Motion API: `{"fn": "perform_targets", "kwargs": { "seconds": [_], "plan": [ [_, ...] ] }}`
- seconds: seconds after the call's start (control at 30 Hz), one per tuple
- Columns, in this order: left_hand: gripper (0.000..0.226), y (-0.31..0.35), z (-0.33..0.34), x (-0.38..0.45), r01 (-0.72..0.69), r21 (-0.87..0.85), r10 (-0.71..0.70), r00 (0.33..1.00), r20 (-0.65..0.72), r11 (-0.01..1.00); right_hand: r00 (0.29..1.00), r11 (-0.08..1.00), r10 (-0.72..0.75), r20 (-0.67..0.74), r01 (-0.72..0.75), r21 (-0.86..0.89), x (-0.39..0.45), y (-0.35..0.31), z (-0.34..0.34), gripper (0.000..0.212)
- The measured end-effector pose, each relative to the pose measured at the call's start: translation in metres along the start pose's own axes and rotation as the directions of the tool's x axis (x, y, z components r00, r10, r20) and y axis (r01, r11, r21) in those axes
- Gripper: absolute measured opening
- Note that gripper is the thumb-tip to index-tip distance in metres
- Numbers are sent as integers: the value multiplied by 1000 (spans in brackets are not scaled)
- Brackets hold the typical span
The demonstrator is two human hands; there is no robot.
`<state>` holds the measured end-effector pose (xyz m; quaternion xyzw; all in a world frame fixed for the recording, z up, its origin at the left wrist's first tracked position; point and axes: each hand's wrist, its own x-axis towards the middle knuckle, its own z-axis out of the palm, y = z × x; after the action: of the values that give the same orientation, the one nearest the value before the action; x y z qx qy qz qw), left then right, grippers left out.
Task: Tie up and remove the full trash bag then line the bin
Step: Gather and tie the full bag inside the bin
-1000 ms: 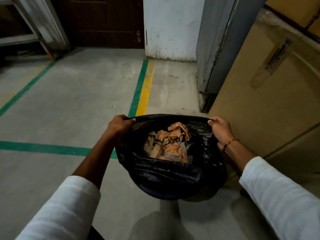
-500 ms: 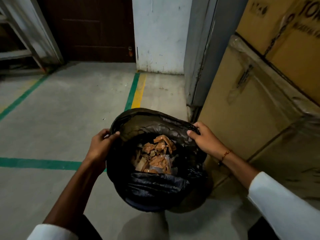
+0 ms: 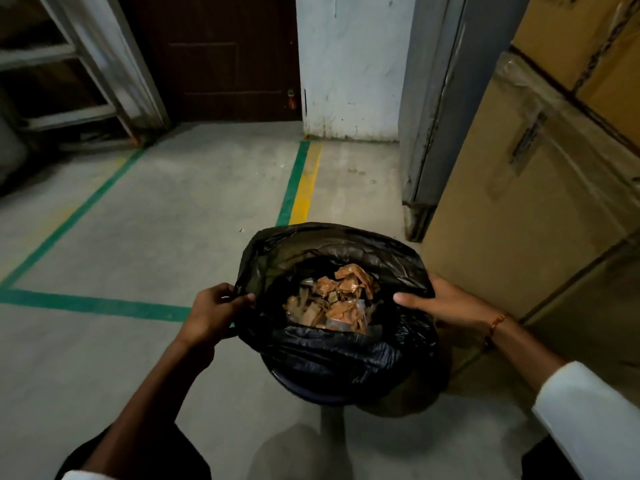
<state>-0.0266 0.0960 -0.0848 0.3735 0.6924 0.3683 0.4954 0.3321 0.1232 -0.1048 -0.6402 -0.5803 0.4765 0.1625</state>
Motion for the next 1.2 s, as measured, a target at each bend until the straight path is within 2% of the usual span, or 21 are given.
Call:
{"fn": "perform_targets", "kwargs": {
  "seconds": [0.13,0.2,0.27,0.3,0.37,0.4,0.5,0.57,0.63,0.7,0.77,0.8,0.87,0.93,0.97,1.03,1.13,1.2],
  "plan": [
    [12,-2,-1,-10,-71,-83,67,997,-46,994,979,992,94,179,-108,70,-21,9,6,58],
    [15,-6,-4,-11,-107,-69,100,990,-98,992,978,982,97,184,-124,140,-28,16,12,64],
    [17,-11,-10,-13,-180,-5,175,963,-204,984,989,954,88,118,-117,276,-31,24,17,81],
    [16,-15,-14,-14,-215,59,223,939,-262,975,993,929,91,80,-113,352,-33,26,19,81],
    [13,-21,-21,-19,-238,128,267,912,-310,963,993,858,119,25,-116,501,-42,22,22,57],
    [12,-22,-22,-23,-239,102,259,918,-300,966,991,820,135,0,-112,561,-46,20,22,49],
    [16,-28,-25,-29,-249,57,254,914,-315,967,986,724,134,-100,-29,689,-56,11,21,40],
    [10,-28,-28,-32,-287,114,308,863,-400,951,969,684,130,-208,65,727,-61,2,17,36],
    [7,-24,-30,-36,-328,215,392,781,-485,920,939,694,101,-330,171,700,-65,-8,12,30],
    [3,-20,-33,-41,-347,356,494,687,-534,868,924,697,36,-380,249,673,-67,-16,8,28],
    [4,-18,-37,-44,-333,415,526,644,-556,847,928,700,-25,-371,281,656,-70,-20,6,27],
    [5,-19,-38,-44,-319,404,509,644,-571,857,928,700,-48,-369,295,651,-71,-21,6,27],
    [10,-21,-42,-39,-326,251,411,688,-598,911,921,674,-91,-378,336,657,-75,-25,8,27],
    [12,-17,-43,-39,-375,-18,289,743,-604,927,906,607,-134,-402,395,690,-76,-31,7,29],
    [12,-14,-43,-40,-399,-119,251,754,-607,909,899,566,-150,-411,419,710,-75,-33,6,30],
    [17,-5,-41,-46,-472,-182,263,726,-635,863,868,532,-180,-463,481,697,-75,-36,4,33],
    [15,5,-38,-54,-588,-60,402,620,-674,806,745,728,-280,-605,576,372,-74,-37,2,38],
    [13,11,-39,-52,-597,37,456,570,-683,802,698,774,-329,-636,585,242,-72,-40,-3,36]
  ]
}}
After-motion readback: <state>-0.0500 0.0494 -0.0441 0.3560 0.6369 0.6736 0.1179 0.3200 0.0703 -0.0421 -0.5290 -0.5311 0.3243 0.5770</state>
